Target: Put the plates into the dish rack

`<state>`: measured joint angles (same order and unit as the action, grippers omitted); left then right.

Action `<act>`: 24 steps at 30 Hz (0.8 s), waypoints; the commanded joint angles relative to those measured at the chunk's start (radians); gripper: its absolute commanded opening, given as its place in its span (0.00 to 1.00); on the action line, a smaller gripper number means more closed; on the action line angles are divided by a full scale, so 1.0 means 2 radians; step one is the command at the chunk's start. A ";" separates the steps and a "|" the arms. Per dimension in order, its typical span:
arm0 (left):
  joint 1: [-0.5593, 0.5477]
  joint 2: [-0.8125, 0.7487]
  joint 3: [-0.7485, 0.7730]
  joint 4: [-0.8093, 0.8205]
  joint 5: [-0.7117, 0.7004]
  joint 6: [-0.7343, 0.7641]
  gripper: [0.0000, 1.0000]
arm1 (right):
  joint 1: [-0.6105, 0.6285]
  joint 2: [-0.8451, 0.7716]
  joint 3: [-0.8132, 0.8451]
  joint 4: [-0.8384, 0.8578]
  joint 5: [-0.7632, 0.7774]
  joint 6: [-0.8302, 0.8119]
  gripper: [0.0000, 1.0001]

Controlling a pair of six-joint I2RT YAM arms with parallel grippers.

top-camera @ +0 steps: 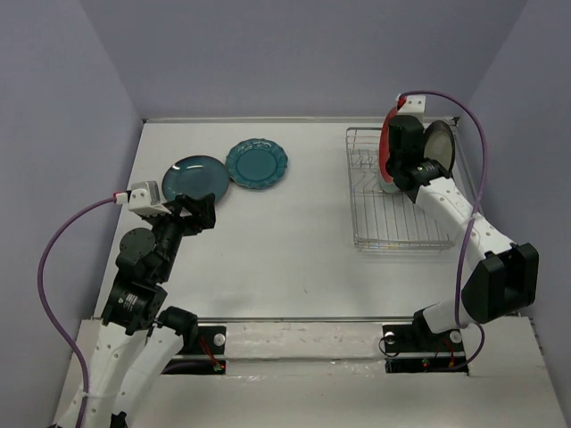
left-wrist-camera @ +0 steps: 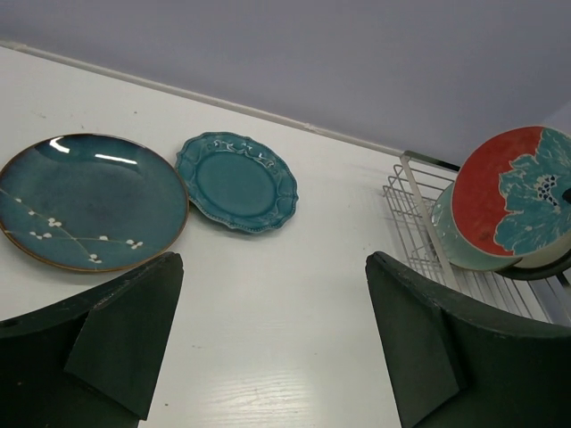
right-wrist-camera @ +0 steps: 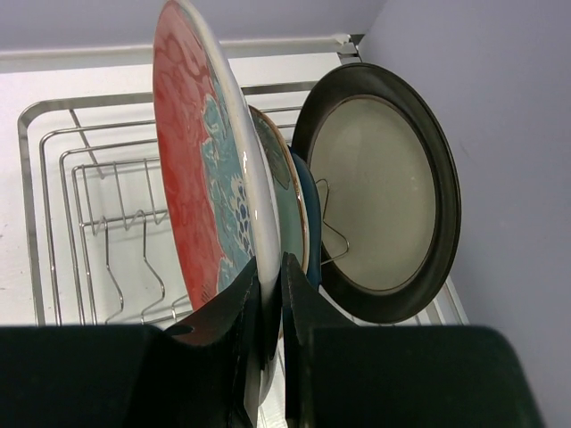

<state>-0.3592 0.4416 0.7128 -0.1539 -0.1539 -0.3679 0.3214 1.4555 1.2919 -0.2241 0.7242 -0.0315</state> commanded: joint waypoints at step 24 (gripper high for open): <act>-0.002 0.013 -0.004 0.034 0.010 0.003 0.94 | -0.016 0.004 0.014 0.079 -0.008 0.032 0.07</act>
<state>-0.3592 0.4618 0.7128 -0.1463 -0.1390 -0.3683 0.2947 1.4677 1.3006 -0.2306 0.7238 -0.0372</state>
